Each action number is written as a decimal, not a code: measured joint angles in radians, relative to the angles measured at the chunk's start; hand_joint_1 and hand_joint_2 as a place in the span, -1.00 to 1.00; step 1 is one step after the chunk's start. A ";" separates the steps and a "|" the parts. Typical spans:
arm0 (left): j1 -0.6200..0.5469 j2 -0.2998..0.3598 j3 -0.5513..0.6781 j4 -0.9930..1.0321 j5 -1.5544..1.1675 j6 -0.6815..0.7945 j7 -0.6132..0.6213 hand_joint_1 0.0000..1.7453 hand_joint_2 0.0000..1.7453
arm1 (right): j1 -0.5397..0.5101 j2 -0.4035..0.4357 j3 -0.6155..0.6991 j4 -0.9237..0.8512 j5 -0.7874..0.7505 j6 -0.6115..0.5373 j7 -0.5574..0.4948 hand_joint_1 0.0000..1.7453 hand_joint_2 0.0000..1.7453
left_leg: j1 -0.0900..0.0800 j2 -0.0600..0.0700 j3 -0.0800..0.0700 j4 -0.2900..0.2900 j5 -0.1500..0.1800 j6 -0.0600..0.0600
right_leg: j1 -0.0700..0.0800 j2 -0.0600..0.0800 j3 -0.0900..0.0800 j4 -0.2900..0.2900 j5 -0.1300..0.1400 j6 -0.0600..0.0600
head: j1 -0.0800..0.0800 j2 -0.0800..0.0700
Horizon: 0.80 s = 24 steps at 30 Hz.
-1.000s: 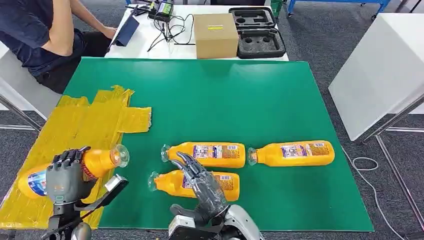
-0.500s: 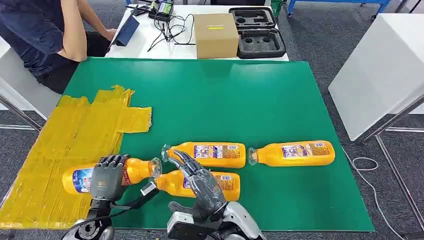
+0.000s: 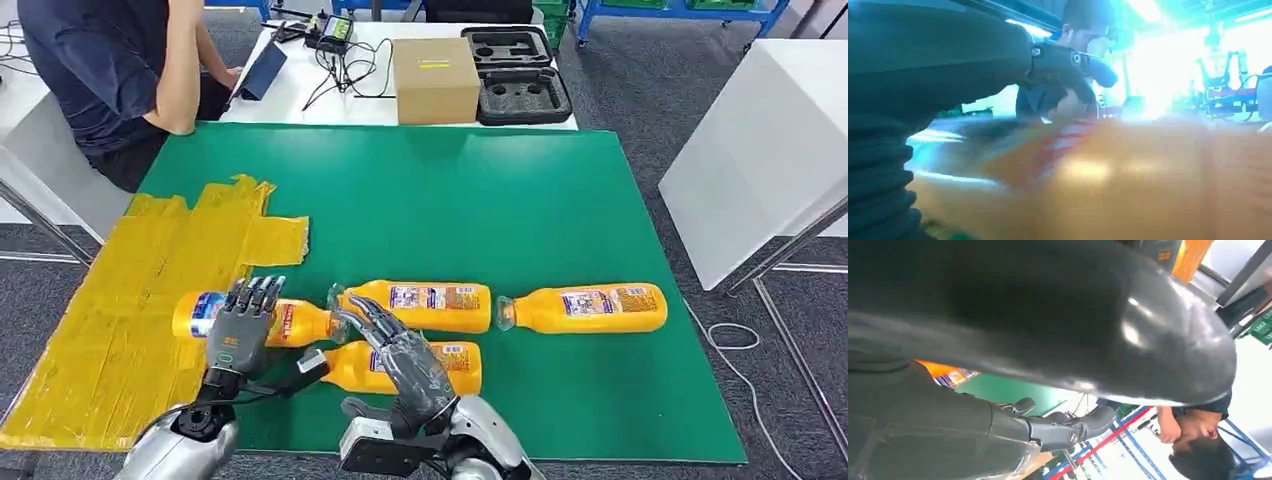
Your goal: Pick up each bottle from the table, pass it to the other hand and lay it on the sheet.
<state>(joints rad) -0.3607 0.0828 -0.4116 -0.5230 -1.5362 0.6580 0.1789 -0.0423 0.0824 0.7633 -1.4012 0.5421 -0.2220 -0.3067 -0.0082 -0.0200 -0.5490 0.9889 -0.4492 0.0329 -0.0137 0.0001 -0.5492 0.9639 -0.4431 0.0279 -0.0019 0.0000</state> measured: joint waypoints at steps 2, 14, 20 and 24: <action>-0.011 -0.003 -0.001 0.019 0.000 0.000 0.000 -1.00 -1.00 | 0.000 -0.001 0.000 0.000 0.000 0.000 0.000 -1.00 -1.00 | 0.000 0.000 0.002 0.000 0.000 0.000 | 0.000 0.000 0.002 0.000 0.000 -0.001 | 0.000 0.000; 0.000 -0.006 0.096 0.020 0.019 0.040 -0.101 -1.00 -1.00 | 0.016 -0.005 -0.003 0.000 0.040 0.003 0.027 -1.00 -1.00 | 0.003 0.005 0.011 0.000 0.002 -0.007 | 0.003 0.005 0.008 0.000 0.005 -0.005 | 0.000 0.000; 0.118 -0.022 0.290 -0.147 0.088 0.048 -0.293 -1.00 -1.00 | 0.031 0.001 -0.005 -0.003 0.068 0.002 0.055 -1.00 -1.00 | 0.004 0.014 -0.003 0.001 0.006 -0.007 | 0.005 0.012 -0.010 0.001 0.008 -0.006 | 0.000 0.000; 0.167 -0.090 0.500 -0.329 0.472 0.046 -0.627 -1.00 -1.00 | 0.050 0.003 -0.011 -0.008 0.091 -0.011 0.076 -1.00 -1.00 | 0.004 0.011 -0.011 0.001 0.007 -0.006 | 0.004 0.011 -0.016 0.002 0.008 -0.006 | 0.001 0.000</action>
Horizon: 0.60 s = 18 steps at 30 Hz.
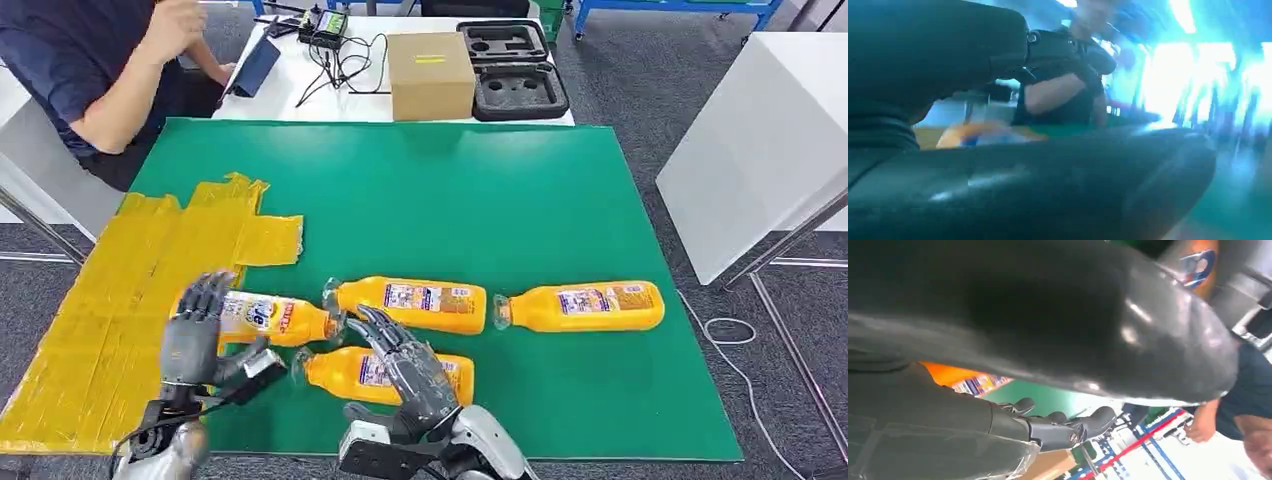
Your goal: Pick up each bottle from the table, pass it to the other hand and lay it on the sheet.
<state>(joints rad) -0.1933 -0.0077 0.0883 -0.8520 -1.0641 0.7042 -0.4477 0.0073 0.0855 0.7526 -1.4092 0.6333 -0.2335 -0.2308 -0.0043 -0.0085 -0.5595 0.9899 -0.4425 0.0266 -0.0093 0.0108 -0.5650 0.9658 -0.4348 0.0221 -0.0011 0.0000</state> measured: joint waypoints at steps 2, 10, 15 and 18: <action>0.021 -0.019 0.048 -0.112 0.263 -0.047 -0.063 -1.00 -1.00 | 0.011 0.003 -0.002 -0.006 0.011 -0.006 0.008 -1.00 -1.00 | 0.000 0.001 -0.001 0.000 -0.001 0.000 | -0.001 0.001 -0.002 0.000 0.000 0.000 | 0.000 0.000; 0.067 -0.058 0.090 -0.465 0.697 -0.183 -0.150 -1.00 -1.00 | 0.058 0.009 -0.020 -0.050 0.054 -0.048 0.079 -1.00 1.00 | -0.001 -0.001 -0.008 0.000 -0.001 0.000 | -0.002 -0.001 -0.008 -0.001 0.000 0.000 | -0.001 0.000; 0.087 -0.062 0.086 -0.535 0.821 -0.222 -0.172 -1.00 -1.00 | 0.066 0.009 -0.021 -0.056 0.116 -0.036 0.173 -1.00 1.00 | -0.001 0.000 -0.008 0.000 -0.001 0.000 | -0.002 -0.001 -0.008 -0.001 0.000 0.000 | -0.001 0.000; 0.110 -0.066 0.083 -0.580 0.869 -0.251 -0.176 -1.00 -1.00 | 0.066 0.009 -0.022 -0.052 0.176 -0.018 0.225 -1.00 1.00 | -0.001 -0.001 -0.008 0.000 -0.001 0.000 | -0.001 -0.001 -0.008 -0.001 0.000 0.000 | -0.001 0.000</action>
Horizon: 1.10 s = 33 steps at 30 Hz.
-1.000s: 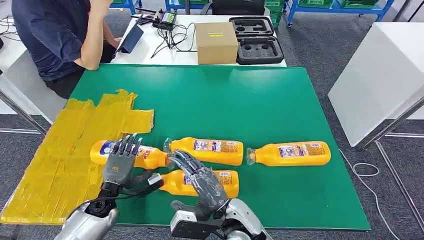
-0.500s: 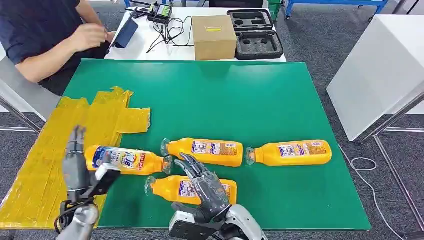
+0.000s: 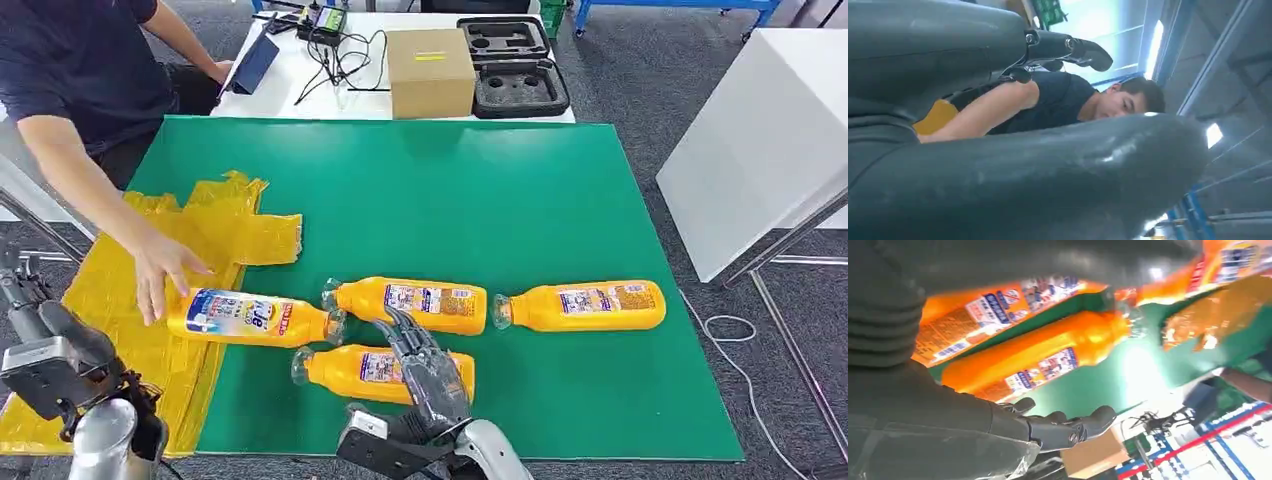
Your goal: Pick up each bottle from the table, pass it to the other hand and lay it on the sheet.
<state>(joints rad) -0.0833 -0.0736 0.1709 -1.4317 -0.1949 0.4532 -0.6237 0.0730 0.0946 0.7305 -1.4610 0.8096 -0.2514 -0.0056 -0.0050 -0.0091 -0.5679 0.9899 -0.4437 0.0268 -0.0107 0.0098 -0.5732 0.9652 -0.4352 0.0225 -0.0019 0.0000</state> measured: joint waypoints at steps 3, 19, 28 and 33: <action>0.023 -0.002 -0.002 -0.048 0.020 -0.016 0.002 -1.00 -1.00 | -0.004 0.004 0.000 0.007 0.081 0.003 0.048 -1.00 1.00 | 0.000 0.000 0.000 0.000 0.000 0.000 | 0.000 0.000 0.000 0.000 0.000 0.000 | 0.000 0.000; 0.065 -0.011 -0.027 -0.141 0.019 -0.024 0.010 -1.00 -1.00 | -0.045 0.054 0.000 0.092 0.265 0.021 0.103 -1.00 1.00 | 0.000 0.000 -0.001 0.000 0.000 0.000 | 0.000 0.000 0.000 0.000 0.000 0.000 | 0.000 0.000; 0.088 -0.011 -0.025 -0.174 0.030 -0.027 0.025 -1.00 -1.00 | -0.039 0.031 0.032 0.109 0.254 0.105 0.191 -1.00 1.00 | 0.000 0.000 -0.001 0.000 0.000 0.000 | 0.000 0.000 -0.001 0.000 0.000 0.000 | 0.000 0.000; 0.095 -0.011 -0.024 -0.182 0.038 -0.034 0.025 -1.00 -1.00 | -0.036 0.016 0.053 0.109 0.252 0.114 0.215 -1.00 1.00 | 0.000 0.000 -0.001 0.000 0.000 0.000 | 0.000 0.000 -0.001 0.000 0.000 0.000 | 0.000 0.000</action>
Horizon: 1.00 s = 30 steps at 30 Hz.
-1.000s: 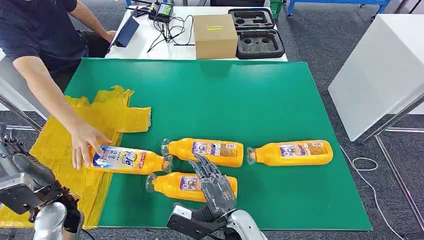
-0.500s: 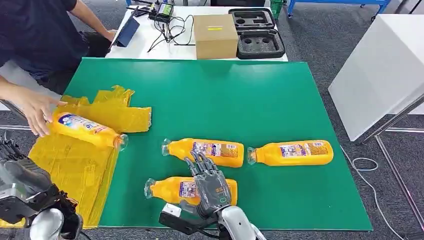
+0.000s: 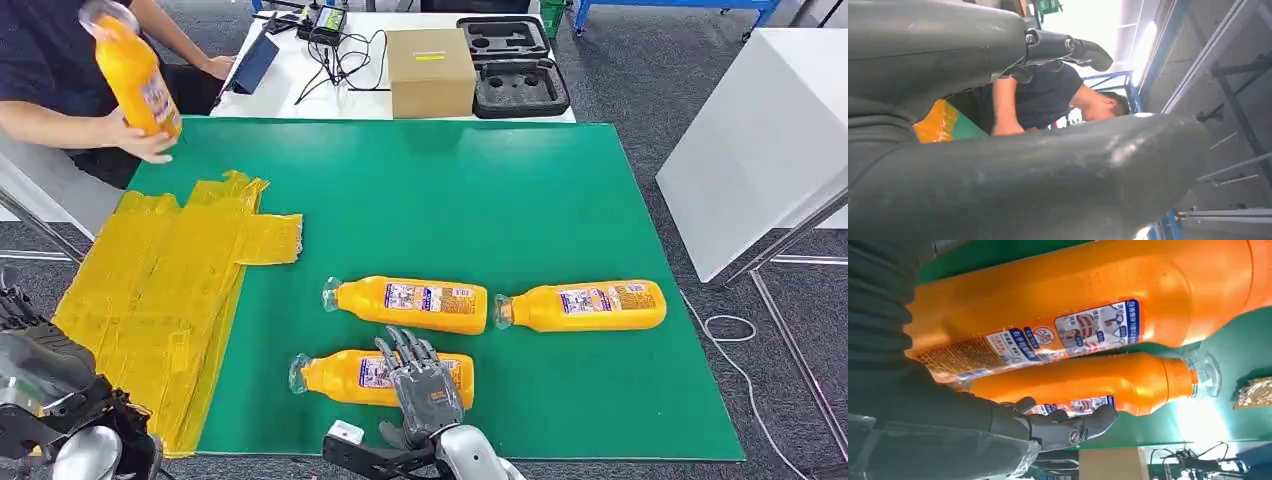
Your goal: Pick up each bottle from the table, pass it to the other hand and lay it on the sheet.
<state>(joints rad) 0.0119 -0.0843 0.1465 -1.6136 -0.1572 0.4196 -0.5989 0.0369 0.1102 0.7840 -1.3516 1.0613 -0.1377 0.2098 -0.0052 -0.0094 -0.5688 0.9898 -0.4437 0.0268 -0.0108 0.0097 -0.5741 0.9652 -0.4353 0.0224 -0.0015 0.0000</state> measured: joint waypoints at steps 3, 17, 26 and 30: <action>-0.001 0.000 0.000 0.000 0.003 -0.006 0.001 -1.00 -1.00 | -0.002 -0.002 0.004 0.001 0.000 0.014 0.040 -1.00 1.00 | 0.000 0.000 0.000 0.000 0.000 0.000 | 0.000 0.000 0.000 0.000 0.000 0.000 | 0.000 0.000; -0.001 0.000 0.002 0.000 0.012 -0.016 0.003 -1.00 -1.00 | -0.004 -0.002 -0.005 0.019 0.070 0.008 0.138 -1.00 1.00 | 0.000 0.000 0.000 0.000 0.000 0.000 | 0.000 0.000 0.000 0.000 0.000 0.000 | 0.000 0.000; 0.011 0.000 0.026 0.000 0.042 -0.032 -0.018 -1.00 -1.00 | 0.001 0.001 -0.019 0.043 0.117 0.021 0.168 -1.00 1.00 | 0.000 0.000 0.000 0.000 0.000 0.000 | 0.000 0.000 0.000 0.000 0.000 0.000 | 0.000 0.000; 0.019 0.000 0.031 0.000 0.043 -0.033 -0.019 -1.00 -1.00 | 0.001 0.003 -0.023 0.055 0.122 0.024 0.170 -1.00 1.00 | 0.000 0.000 0.000 0.000 0.000 0.000 | 0.000 0.000 0.000 0.000 0.000 0.000 | 0.000 0.000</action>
<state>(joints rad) 0.0307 -0.0839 0.1770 -1.6140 -0.1137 0.3868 -0.6180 0.0376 0.1129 0.7610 -1.2962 1.1837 -0.1141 0.3800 -0.0052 -0.0094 -0.5689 0.9898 -0.4437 0.0268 -0.0108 0.0097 -0.5741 0.9652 -0.4353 0.0224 -0.0019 0.0000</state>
